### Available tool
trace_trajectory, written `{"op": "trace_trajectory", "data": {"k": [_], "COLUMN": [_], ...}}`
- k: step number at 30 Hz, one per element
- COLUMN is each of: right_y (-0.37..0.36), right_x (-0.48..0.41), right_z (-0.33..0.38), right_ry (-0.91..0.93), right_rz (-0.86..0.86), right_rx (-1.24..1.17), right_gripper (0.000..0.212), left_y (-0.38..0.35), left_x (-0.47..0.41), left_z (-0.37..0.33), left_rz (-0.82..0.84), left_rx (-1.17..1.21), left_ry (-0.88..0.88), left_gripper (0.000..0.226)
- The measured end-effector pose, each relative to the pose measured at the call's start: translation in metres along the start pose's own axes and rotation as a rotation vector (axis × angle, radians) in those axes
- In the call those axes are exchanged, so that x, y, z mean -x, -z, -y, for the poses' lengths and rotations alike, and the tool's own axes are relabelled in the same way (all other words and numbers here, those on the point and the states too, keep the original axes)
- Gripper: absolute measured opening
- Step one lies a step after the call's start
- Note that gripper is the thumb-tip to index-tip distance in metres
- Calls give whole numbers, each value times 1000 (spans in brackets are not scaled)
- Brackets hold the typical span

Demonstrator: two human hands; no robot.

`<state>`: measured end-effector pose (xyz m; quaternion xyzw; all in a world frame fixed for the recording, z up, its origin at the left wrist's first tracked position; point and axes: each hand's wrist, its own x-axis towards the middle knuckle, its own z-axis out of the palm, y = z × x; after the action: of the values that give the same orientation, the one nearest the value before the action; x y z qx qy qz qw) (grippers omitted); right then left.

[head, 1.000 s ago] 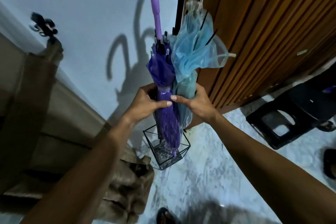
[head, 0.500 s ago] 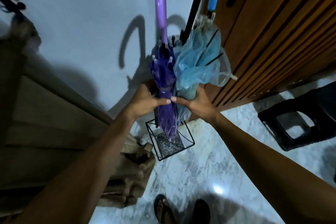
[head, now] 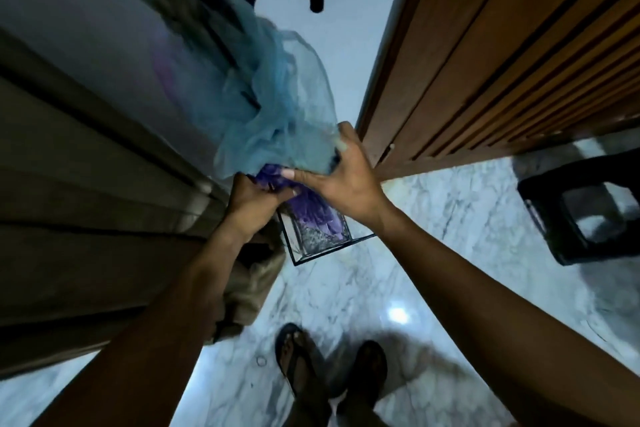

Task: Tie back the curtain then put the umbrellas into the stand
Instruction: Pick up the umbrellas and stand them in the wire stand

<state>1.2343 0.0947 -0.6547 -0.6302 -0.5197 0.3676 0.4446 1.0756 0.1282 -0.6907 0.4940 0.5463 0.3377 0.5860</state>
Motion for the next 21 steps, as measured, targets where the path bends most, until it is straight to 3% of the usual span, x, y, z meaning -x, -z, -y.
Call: {"op": "trace_trajectory", "data": {"k": [5, 10, 15, 17, 21], "right_y": [5, 23, 15, 8, -3], "right_x": [13, 28, 40, 38, 34], "right_z": [10, 1, -52, -78, -118], "right_ry": [-114, -137, -257, -249, -265], "right_rz": [39, -32, -10, -8, 27], "right_rx": [-95, -176, -147, -29, 309], "right_gripper": [72, 31, 24, 30, 72], "left_y": [12, -2, -20, -27, -40], "left_x": [11, 9, 0, -9, -29], "left_z": [-19, -19, 17, 39, 82], "left_rz": [86, 166, 230, 233, 201], "left_rx": [-46, -80, -138, -180, -316], "left_ry": [14, 10, 11, 22, 87], "left_gripper": [29, 47, 54, 50, 34]}}
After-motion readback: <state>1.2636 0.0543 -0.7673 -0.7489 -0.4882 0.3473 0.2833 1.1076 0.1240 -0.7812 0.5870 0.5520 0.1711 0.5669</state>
